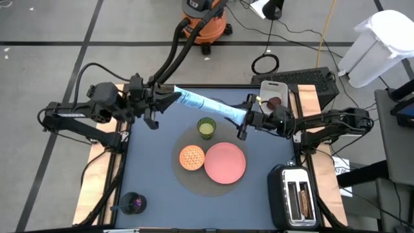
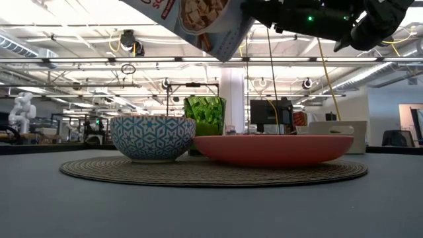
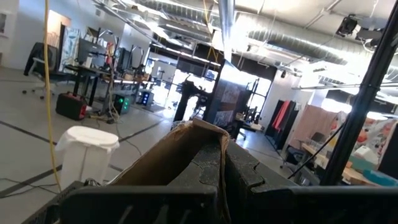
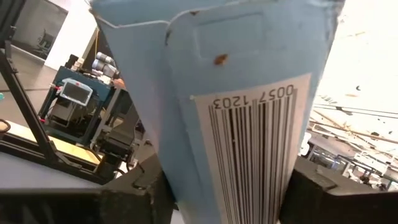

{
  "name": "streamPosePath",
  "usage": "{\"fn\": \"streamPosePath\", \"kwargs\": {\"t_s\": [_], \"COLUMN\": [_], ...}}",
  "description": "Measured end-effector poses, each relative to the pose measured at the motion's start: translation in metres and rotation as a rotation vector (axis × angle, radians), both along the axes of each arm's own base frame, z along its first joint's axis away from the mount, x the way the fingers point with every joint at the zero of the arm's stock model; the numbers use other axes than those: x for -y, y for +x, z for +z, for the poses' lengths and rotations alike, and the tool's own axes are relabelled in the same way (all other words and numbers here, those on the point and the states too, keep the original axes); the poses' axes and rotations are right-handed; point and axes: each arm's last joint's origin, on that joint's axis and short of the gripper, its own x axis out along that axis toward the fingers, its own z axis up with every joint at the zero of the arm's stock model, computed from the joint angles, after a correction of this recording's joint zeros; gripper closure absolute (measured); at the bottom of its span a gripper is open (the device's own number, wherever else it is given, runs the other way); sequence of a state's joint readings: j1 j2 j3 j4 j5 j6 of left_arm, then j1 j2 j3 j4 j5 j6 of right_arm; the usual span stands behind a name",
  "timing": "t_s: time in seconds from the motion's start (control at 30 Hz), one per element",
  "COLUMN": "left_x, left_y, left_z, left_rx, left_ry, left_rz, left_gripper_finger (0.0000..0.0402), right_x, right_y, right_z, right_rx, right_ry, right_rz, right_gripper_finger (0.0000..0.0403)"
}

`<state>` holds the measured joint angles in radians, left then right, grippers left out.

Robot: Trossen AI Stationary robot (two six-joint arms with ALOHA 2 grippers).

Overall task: Arrange a breakfast setting
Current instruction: Pour the cereal from the blue cereal box into the orange bowl

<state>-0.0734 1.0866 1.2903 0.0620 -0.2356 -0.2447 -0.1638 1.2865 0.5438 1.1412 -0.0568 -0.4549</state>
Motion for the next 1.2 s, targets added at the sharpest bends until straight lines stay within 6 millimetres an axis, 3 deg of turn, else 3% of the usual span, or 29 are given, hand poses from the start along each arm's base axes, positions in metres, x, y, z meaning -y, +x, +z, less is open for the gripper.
{"fn": "streamPosePath", "kwargs": {"t_s": [0.37, 0.93, 1.2], "left_x": [0.000, 0.000, 0.000], "left_y": [0.000, 0.000, 0.000], "left_z": [0.000, -0.003, -0.004], "left_rx": [-0.007, -0.038, -0.057], "left_ry": [0.023, 0.044, 0.077], "left_rz": [0.006, 0.010, 0.018], "left_gripper_finger": [0.0386, 0.0262, 0.0245], "right_x": [0.000, -0.001, -0.003], "right_y": [0.000, -0.009, -0.018], "right_z": [0.000, 0.009, 0.016], "right_rx": [-0.001, 0.011, -0.022], "right_ry": [0.001, 0.097, 0.135], "right_rz": [0.000, 0.033, 0.040], "right_gripper_finger": [0.0235, 0.0237, 0.0237]}}
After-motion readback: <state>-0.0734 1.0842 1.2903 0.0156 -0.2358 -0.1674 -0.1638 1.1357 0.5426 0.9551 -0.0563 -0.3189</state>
